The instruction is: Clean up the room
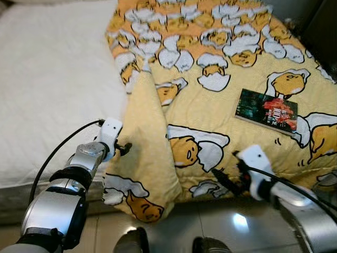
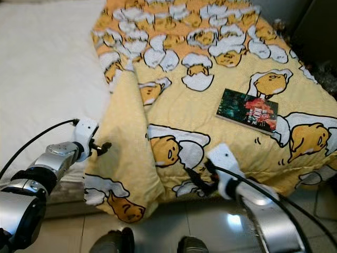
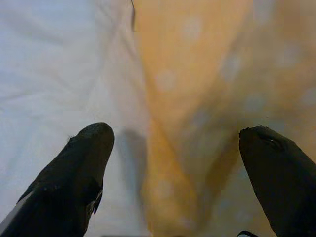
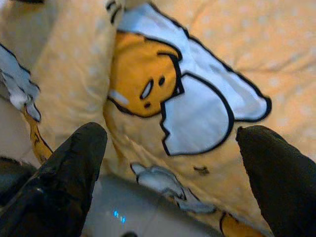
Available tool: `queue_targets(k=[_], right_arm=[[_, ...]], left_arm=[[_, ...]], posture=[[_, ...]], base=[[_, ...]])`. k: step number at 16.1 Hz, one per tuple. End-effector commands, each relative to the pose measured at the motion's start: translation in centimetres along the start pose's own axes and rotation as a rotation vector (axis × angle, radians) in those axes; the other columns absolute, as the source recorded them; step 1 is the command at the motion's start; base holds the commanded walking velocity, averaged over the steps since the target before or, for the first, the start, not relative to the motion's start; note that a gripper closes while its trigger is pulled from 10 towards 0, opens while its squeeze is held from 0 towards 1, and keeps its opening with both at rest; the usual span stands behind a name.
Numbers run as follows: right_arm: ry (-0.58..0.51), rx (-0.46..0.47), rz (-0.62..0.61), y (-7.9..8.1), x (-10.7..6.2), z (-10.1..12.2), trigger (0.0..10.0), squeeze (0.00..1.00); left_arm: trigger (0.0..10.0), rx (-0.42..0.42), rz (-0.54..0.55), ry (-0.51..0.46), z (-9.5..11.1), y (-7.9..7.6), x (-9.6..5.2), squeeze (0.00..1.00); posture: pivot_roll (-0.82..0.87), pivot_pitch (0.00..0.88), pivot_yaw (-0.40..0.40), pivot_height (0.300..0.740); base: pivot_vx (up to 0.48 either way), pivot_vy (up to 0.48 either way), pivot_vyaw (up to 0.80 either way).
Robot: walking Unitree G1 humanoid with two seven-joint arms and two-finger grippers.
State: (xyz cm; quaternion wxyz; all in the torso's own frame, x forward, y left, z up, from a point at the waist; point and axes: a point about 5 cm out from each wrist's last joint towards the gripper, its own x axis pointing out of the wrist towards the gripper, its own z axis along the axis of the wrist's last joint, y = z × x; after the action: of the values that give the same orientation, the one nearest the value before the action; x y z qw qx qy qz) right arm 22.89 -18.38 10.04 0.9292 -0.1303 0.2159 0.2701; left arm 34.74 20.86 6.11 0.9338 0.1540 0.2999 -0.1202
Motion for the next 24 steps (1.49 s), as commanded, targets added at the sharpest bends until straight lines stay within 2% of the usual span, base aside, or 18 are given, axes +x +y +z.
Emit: queue_targets(k=[1,4,5,8,9,10,12,13,16,17,18,19,21,24], right_arm=[[0.008,0.011,0.003,0.0,-0.4,-0.1,10.0,0.00],[0.001,0.011,0.008,0.4,0.0,0.1,10.0,0.00],[-0.023,0.051,-0.008,0.3,0.1,0.3,10.0,0.00],[-0.101,0.134,-0.028,0.5,0.0,0.8,10.0,0.00],[-0.134,0.163,-0.045,0.5,-0.1,1.0,10.0,0.00],[-0.166,0.195,-0.087,0.5,-0.1,1.1,10.0,0.00],[-0.182,0.196,-0.155,0.3,0.0,1.1,10.0,0.00],[-0.183,0.192,-0.211,0.2,0.3,0.9,10.0,0.00],[-0.171,0.209,-0.252,0.3,0.8,0.5,10.0,0.00],[-0.180,0.245,-0.241,0.5,1.2,0.4,10.0,0.00],[-0.180,0.245,-0.241,0.5,1.2,0.4,10.0,0.00],[-0.196,0.276,-0.219,1.1,2.0,0.6,10.0,0.00],[-0.213,0.292,-0.197,2.0,2.8,0.9,10.0,0.00],[-0.209,0.300,-0.209,2.3,3.3,0.7,10.0,0.00]], left_arm=[[10.0,-0.022,-0.002,0.059,-1.3,-0.3,0.0,0.00],[10.0,-0.038,-0.010,0.045,-1.2,-0.3,0.0,0.00],[10.0,-0.064,-0.001,-0.060,0.3,0.2,-0.1,0.00],[10.0,-0.108,-0.025,-0.280,2.8,1.2,-1.1,0.00],[10.0,-0.114,-0.048,-0.379,3.7,1.4,-2.1,0.00],[10.0,-0.134,-0.039,-0.477,4.4,1.5,-3.8,0.00],[10.0,-0.105,0.023,-0.544,4.5,1.2,-5.7,0.00],[10.0,-0.085,0.073,-0.588,4.5,0.2,-7.3,0.00],[10.0,-0.082,0.071,-0.604,4.1,-1.5,-8.7,0.00],[10.0,-0.080,0.057,-0.595,3.9,-2.5,-9.3,0.00],[10.0,-0.080,0.057,-0.595,3.9,-2.5,-9.3,0.00],[10.0,-0.081,0.040,-0.571,3.6,-3.4,-9.8,0.00],[10.0,-0.077,0.054,-0.538,3.1,-3.8,-10.2,0.00],[10.0,-0.072,0.072,-0.511,2.7,-3.6,-10.5,0.00]], posture=[[-0.18,0.225,0.012,0.740],[-0.18,0.194,0.017,0.740],[-0.17,0.173,0.022,0.740],[-0.15,0.111,0.040,0.740],[-0.15,0.080,0.048,0.740],[-0.14,0.042,0.050,0.740],[-0.12,0.000,0.048,0.740],[-0.11,0.000,0.047,0.740],[-0.09,0.000,0.047,0.740],[-0.07,0.000,0.044,0.740],[-0.07,0.000,0.044,0.740],[-0.06,0.000,0.050,0.740],[-0.06,0.000,0.053,0.740],[-0.05,0.000,0.055,0.740]], base=[[0.000,0.000,0.00],[0.000,0.000,0.00],[0.000,0.000,0.00],[0.000,0.000,0.00],[0.000,0.000,0.00],[0.000,0.000,0.00],[0.000,0.000,0.00],[0.000,0.000,0.00],[0.000,0.000,0.00],[0.000,0.000,0.00],[0.000,0.000,0.00],[0.000,0.409,0.00],[0.000,0.480,0.00],[0.000,0.480,0.00]])
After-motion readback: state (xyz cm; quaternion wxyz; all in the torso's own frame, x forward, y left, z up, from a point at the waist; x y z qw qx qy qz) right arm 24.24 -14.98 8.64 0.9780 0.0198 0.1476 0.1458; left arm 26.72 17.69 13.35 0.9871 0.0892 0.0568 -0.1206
